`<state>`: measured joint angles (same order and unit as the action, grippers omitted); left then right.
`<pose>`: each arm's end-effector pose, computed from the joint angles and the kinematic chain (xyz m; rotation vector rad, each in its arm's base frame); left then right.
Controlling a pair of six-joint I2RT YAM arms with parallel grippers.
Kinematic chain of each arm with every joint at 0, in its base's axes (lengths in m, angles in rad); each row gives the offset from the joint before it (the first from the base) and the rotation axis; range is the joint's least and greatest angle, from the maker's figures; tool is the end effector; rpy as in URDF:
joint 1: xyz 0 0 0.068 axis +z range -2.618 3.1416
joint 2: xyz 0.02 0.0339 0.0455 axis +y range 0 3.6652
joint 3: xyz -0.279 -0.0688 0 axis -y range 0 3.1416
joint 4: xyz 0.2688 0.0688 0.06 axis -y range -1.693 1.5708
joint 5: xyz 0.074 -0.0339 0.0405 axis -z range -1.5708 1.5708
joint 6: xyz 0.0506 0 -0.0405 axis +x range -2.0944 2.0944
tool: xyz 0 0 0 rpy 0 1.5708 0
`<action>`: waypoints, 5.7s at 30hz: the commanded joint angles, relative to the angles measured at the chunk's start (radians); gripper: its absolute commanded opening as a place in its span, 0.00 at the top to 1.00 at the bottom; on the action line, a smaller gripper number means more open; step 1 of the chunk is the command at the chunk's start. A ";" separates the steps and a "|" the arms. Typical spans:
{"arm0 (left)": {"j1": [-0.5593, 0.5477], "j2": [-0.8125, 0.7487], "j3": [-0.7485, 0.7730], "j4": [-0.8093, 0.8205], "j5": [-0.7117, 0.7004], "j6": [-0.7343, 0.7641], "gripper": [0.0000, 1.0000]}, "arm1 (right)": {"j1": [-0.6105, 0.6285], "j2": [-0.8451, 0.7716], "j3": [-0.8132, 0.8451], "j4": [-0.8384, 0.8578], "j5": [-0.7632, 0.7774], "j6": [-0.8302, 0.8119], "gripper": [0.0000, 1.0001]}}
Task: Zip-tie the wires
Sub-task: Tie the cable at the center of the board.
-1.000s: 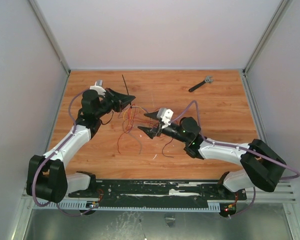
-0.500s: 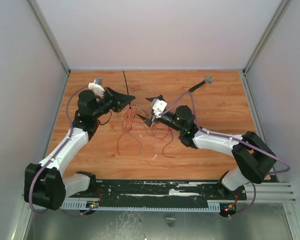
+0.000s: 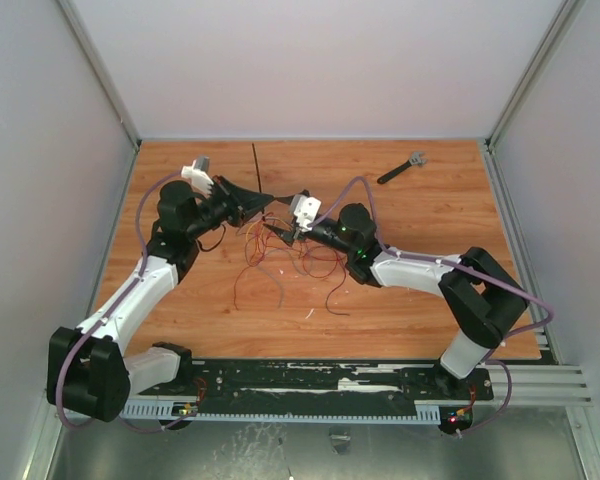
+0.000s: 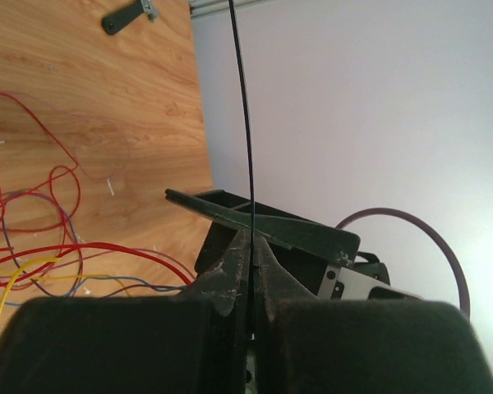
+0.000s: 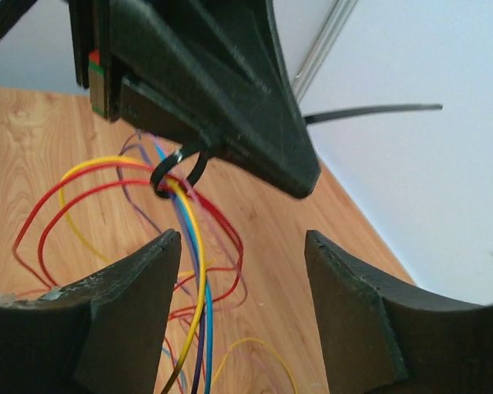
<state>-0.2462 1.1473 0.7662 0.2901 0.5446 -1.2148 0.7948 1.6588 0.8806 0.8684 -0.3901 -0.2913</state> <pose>0.2787 -0.0971 0.3129 -0.4419 1.8483 -1.5047 0.2653 0.2978 0.2563 -1.0473 1.1107 0.6923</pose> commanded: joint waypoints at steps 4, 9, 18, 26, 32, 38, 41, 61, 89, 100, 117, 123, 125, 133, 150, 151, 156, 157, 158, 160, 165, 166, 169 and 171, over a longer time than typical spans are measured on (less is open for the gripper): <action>-0.022 -0.002 -0.012 0.038 0.021 0.001 1.00 | -0.006 0.026 0.059 0.046 -0.040 0.007 0.57; -0.023 0.015 -0.005 0.055 0.020 0.000 1.00 | -0.008 0.009 0.064 -0.031 -0.049 -0.025 0.83; -0.026 0.043 0.017 0.074 0.012 0.033 0.61 | -0.008 -0.040 0.032 -0.066 -0.026 -0.025 1.00; -0.024 0.001 0.092 -0.053 -0.090 0.198 0.19 | -0.024 -0.075 -0.002 -0.104 -0.005 -0.052 1.00; -0.021 -0.045 0.161 -0.184 -0.186 0.353 0.02 | -0.041 -0.089 -0.035 -0.102 -0.005 -0.041 1.00; -0.016 -0.037 0.188 -0.283 -0.151 0.451 0.02 | -0.060 -0.105 -0.068 -0.043 -0.015 0.020 1.00; -0.015 -0.031 0.171 -0.274 -0.133 0.448 0.02 | -0.066 -0.115 -0.082 -0.007 -0.039 0.050 1.00; -0.189 0.148 0.378 -0.247 -0.128 0.434 0.02 | -0.065 -0.046 -0.073 0.079 -0.073 0.159 1.00; -0.161 0.170 0.711 -0.833 -0.344 0.794 0.02 | -0.099 -0.074 -0.222 0.290 0.006 0.307 1.00; 0.030 0.138 0.518 -0.839 0.078 0.920 0.14 | -0.183 -0.220 -0.259 0.072 -0.140 0.278 1.00; 0.026 0.100 0.349 -0.661 0.349 0.937 0.37 | -0.210 -0.249 -0.225 -0.008 -0.248 0.277 1.00; 0.009 0.098 0.337 -0.661 0.376 0.944 0.39 | -0.213 -0.243 -0.211 -0.026 -0.226 0.277 1.00; 0.007 0.091 0.336 -0.661 0.382 0.945 0.43 | -0.219 -0.242 -0.212 -0.026 -0.217 0.281 1.00; -0.016 0.090 0.296 -0.661 0.387 0.958 0.48 | -0.232 -0.248 -0.209 -0.016 -0.226 0.300 1.00; -0.029 0.068 0.365 -0.557 0.291 0.966 0.34 | -0.234 -0.280 -0.220 -0.052 -0.256 0.288 1.00; -0.029 0.075 0.360 -0.550 0.291 0.968 0.34 | -0.235 -0.284 -0.222 -0.052 -0.256 0.288 1.00; -0.029 0.117 0.330 -0.548 0.303 0.978 0.34 | -0.236 -0.295 -0.221 -0.060 -0.264 0.287 1.00; -0.030 0.122 0.321 -0.548 0.313 0.982 0.35 | -0.237 -0.296 -0.222 -0.060 -0.263 0.287 1.00; -0.030 0.125 0.313 -0.548 0.318 0.983 0.35 | -0.238 -0.297 -0.222 -0.060 -0.264 0.287 1.00; -0.030 0.126 0.298 -0.548 0.335 0.984 0.37 | -0.240 -0.297 -0.222 -0.060 -0.263 0.287 1.00; -0.030 0.111 0.284 -0.548 0.384 0.976 0.47 | -0.250 -0.294 -0.222 -0.062 -0.258 0.287 1.00; -0.030 0.107 0.283 -0.548 0.392 0.973 0.50 | -0.252 -0.295 -0.222 -0.062 -0.258 0.287 1.00; -0.030 0.098 0.277 -0.548 0.408 0.965 0.56 | -0.256 -0.292 -0.220 -0.064 -0.258 0.290 1.00; -0.030 0.095 0.275 -0.548 0.415 0.963 0.62 | -0.259 -0.289 -0.214 -0.067 -0.258 0.291 1.00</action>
<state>-0.2718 1.2701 1.0523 -0.2771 0.9108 -0.2497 0.5472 1.3819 0.6426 0.8055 -0.6437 0.0002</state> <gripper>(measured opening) 0.424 0.013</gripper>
